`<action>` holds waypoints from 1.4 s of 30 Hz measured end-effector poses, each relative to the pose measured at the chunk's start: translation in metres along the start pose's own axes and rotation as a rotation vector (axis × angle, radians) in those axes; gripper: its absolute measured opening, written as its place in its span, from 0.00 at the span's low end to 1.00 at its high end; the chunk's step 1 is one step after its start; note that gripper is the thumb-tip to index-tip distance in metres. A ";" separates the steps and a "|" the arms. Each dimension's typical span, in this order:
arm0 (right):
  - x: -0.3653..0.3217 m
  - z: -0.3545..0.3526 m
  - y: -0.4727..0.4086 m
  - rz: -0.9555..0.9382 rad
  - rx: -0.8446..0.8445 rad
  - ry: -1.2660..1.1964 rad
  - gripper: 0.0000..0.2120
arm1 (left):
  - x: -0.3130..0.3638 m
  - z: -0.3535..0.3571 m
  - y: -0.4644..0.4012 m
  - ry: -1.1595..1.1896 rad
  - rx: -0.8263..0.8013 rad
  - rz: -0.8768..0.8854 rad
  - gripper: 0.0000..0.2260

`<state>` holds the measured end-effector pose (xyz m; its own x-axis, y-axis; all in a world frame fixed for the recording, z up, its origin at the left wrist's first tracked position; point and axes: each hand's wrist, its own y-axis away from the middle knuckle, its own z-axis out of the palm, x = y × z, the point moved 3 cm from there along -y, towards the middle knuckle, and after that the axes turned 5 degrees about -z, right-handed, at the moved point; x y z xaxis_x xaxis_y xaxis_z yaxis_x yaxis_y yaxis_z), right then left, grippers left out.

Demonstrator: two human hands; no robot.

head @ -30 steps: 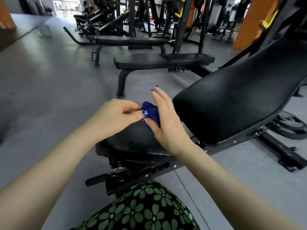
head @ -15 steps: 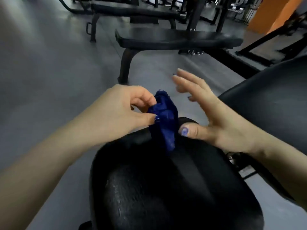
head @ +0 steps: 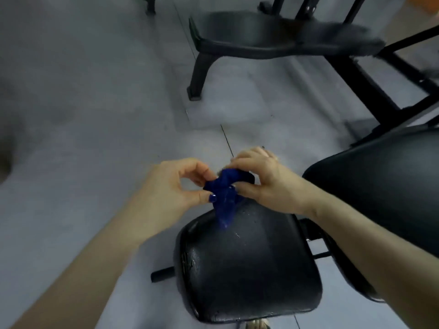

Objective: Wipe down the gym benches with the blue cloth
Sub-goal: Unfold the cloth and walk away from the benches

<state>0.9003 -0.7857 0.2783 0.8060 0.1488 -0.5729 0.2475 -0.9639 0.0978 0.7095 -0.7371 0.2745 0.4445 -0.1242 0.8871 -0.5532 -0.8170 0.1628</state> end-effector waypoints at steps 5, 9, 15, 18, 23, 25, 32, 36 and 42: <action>-0.096 -0.050 0.001 0.073 0.013 -0.043 0.08 | 0.060 -0.053 0.067 0.208 0.071 -0.218 0.15; -0.192 -0.109 0.005 0.065 -0.029 -0.069 0.06 | 0.133 -0.105 0.127 0.356 0.172 -0.293 0.17; -0.327 -0.197 -0.006 -0.009 0.000 -0.057 0.10 | 0.228 -0.199 0.191 0.559 0.342 -0.320 0.18; -0.382 -0.209 -0.006 -0.042 -0.015 -0.073 0.09 | 0.245 -0.239 0.220 0.470 0.400 -0.355 0.16; -0.454 -0.204 -0.021 -0.090 -0.017 -0.193 0.10 | 0.246 -0.299 0.260 0.193 0.331 -0.392 0.09; -0.471 -0.199 -0.030 -0.071 -0.031 -0.197 0.12 | 0.242 -0.322 0.270 0.147 0.288 -0.403 0.11; -0.508 -0.186 -0.080 -0.048 -0.059 -0.183 0.03 | 0.219 -0.397 0.277 0.087 0.226 -0.408 0.13; -0.528 -0.182 -0.136 -0.051 -0.020 -0.226 0.05 | 0.197 -0.451 0.260 0.055 0.314 -0.405 0.09; -0.550 -0.168 -0.269 -0.085 0.094 -0.219 0.08 | 0.150 -0.561 0.198 0.102 0.460 -0.396 0.04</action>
<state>0.4805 -0.5711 0.7042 0.6466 0.1884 -0.7392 0.2495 -0.9680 -0.0285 0.2720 -0.6016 0.6819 0.4716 0.2747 0.8379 0.0109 -0.9520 0.3060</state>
